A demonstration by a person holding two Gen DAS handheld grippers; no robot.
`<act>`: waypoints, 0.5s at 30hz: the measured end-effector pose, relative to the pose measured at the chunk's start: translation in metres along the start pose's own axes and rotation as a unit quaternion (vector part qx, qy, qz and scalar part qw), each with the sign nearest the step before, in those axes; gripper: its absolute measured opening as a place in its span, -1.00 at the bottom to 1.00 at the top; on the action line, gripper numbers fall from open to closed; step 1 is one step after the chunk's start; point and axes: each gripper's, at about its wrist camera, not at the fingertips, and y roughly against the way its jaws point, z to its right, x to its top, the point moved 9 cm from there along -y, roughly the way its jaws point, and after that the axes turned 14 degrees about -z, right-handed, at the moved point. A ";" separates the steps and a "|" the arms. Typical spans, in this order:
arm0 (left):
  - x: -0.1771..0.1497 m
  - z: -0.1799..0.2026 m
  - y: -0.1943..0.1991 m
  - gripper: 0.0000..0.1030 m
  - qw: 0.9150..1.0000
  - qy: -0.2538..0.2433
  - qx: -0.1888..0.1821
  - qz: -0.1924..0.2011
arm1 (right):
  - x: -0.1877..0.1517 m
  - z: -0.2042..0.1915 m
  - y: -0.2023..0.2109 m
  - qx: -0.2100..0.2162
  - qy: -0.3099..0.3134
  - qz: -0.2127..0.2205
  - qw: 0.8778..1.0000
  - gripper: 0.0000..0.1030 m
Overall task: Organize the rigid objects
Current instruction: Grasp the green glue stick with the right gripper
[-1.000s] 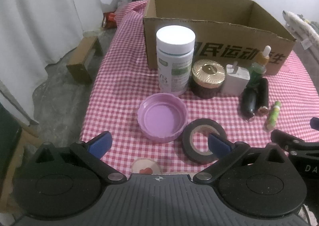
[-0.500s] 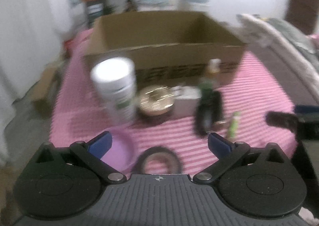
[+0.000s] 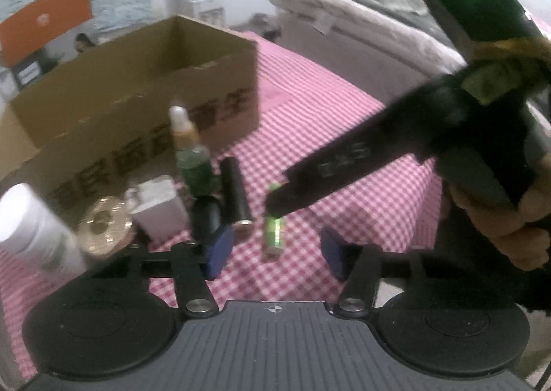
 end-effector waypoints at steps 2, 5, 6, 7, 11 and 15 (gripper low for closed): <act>0.002 0.001 -0.012 -0.16 1.000 -0.004 0.001 -0.019 | 0.002 -0.002 -0.008 0.002 0.004 -0.009 1.000 0.01; 0.004 0.001 -0.023 -0.42 0.999 -0.004 -0.002 -0.034 | 0.004 -0.002 -0.019 0.005 0.002 -0.022 1.000 -0.27; 0.005 0.000 -0.028 -0.48 0.999 -0.003 -0.004 -0.039 | 0.004 0.000 -0.020 0.007 0.000 -0.024 1.000 -0.30; 0.005 -0.001 -0.030 -0.51 0.999 -0.002 -0.006 -0.042 | 0.005 0.001 -0.022 0.006 0.000 -0.025 1.000 -0.36; 0.008 -0.002 -0.042 -0.62 0.998 0.001 -0.010 -0.056 | 0.009 0.003 -0.030 0.011 0.001 -0.026 1.000 -0.49; 0.010 0.000 -0.048 -0.62 0.998 -0.001 -0.001 -0.066 | 0.011 0.004 -0.032 0.014 0.007 -0.025 1.000 -0.52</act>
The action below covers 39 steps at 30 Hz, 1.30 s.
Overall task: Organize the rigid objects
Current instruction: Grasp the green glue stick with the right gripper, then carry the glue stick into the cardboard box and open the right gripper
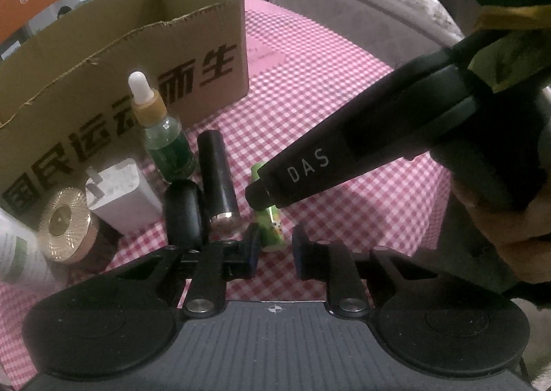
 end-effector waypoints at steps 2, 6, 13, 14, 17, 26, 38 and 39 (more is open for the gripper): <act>0.003 0.001 -0.006 -0.62 1.000 0.003 0.003 -0.010 | 0.001 0.000 0.000 0.000 0.003 0.000 1.000 -0.52; 0.010 0.001 -0.011 -0.60 1.000 0.008 0.005 -0.008 | 0.003 -0.003 0.000 -0.008 0.015 0.001 1.000 -0.52; 0.017 0.000 -0.015 -0.65 1.000 0.014 0.010 0.007 | 0.000 -0.002 0.000 0.001 0.015 0.020 1.000 -0.55; 0.018 0.002 -0.016 -0.66 1.000 0.013 0.013 0.009 | -0.001 0.000 0.001 0.005 0.011 0.021 1.000 -0.56; 0.013 0.006 -0.007 -0.67 1.000 0.012 0.016 0.017 | -0.006 0.002 0.006 0.014 0.000 0.028 1.000 -0.57; 0.013 0.000 0.077 -0.67 0.990 0.002 0.075 0.117 | -0.010 -0.035 0.074 0.023 0.044 0.105 0.993 -0.60; 0.064 -0.131 0.155 -0.68 0.978 0.088 0.134 0.135 | 0.104 -0.151 0.114 0.084 0.179 0.139 0.970 -0.61; 0.070 -0.144 0.148 -0.68 0.978 0.094 0.137 0.125 | 0.120 -0.155 0.104 0.092 0.175 0.122 0.973 -0.61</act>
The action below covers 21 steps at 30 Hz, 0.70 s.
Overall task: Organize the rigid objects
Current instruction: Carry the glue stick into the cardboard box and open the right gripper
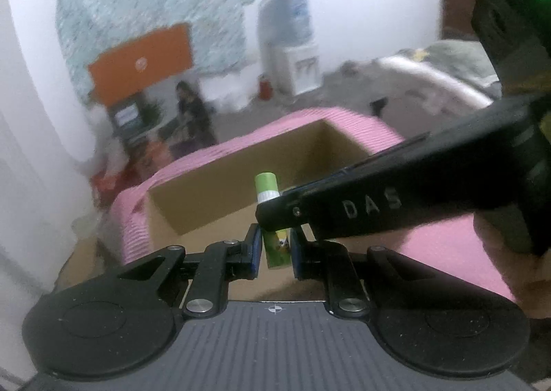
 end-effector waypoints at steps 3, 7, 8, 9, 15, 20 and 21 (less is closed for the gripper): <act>0.010 -0.023 -0.036 -0.68 0.999 0.009 0.006 -0.039 | 0.032 0.014 -0.043 0.018 -0.025 -0.047 0.998 -0.61; 0.015 -0.049 -0.093 -0.68 0.995 0.021 -0.005 -0.102 | 0.050 0.050 -0.109 0.026 -0.073 -0.116 0.990 -0.62; 0.010 -0.054 -0.101 -0.68 0.993 0.026 -0.008 -0.119 | 0.052 0.056 -0.122 0.028 -0.083 -0.130 0.988 -0.62; 0.009 -0.058 -0.113 -0.68 0.991 0.026 -0.011 -0.134 | 0.055 0.066 -0.137 0.033 -0.099 -0.147 0.984 -0.62; 0.004 -0.077 -0.143 -0.68 0.983 0.030 -0.001 -0.179 | 0.058 0.092 -0.189 0.042 -0.144 -0.200 0.968 -0.62; 0.003 -0.080 -0.132 -0.63 0.985 0.037 -0.002 -0.170 | 0.061 0.087 -0.183 0.040 -0.135 -0.193 0.971 -0.61; 0.004 -0.081 -0.129 -0.60 0.985 0.039 -0.003 -0.168 | 0.059 0.087 -0.179 0.040 -0.134 -0.191 0.972 -0.59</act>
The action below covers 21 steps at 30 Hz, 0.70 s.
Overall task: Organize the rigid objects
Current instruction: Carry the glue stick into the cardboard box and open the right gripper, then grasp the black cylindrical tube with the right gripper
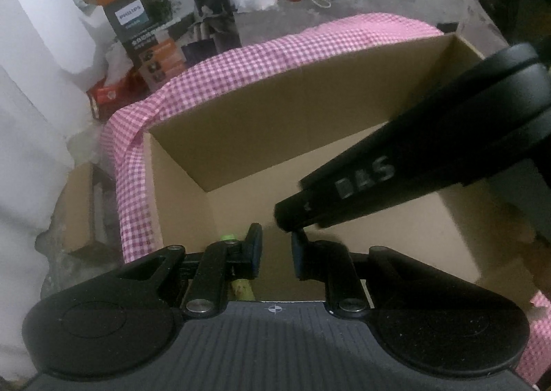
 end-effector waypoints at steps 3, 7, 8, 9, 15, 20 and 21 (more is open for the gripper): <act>-0.003 0.001 0.017 -0.46 1.000 0.000 -0.002 0.017 | -0.001 -0.014 0.016 -0.002 0.008 0.016 1.000 -0.57; -0.022 0.013 0.054 -0.12 0.998 -0.005 -0.004 0.058 | -0.026 -0.023 0.050 -0.009 0.023 0.047 0.999 -0.53; -0.027 0.016 0.063 0.05 0.997 -0.007 -0.004 0.071 | -0.034 -0.026 0.060 -0.009 0.028 0.056 0.998 -0.43; -0.034 0.021 0.074 0.20 0.996 -0.010 -0.003 0.084 | -0.047 -0.029 0.072 -0.011 0.033 0.067 0.997 -0.31; -0.084 0.061 0.121 0.47 0.989 -0.025 -0.025 0.140 | -0.133 -0.038 0.129 -0.018 0.067 0.131 0.989 0.25; -0.122 0.104 0.130 0.73 0.983 -0.053 -0.041 0.173 | -0.206 -0.020 0.148 -0.012 0.057 0.157 0.986 0.25; -0.129 0.114 0.127 0.76 0.982 -0.059 -0.043 0.176 | -0.219 -0.014 0.151 -0.015 0.051 0.161 0.986 0.25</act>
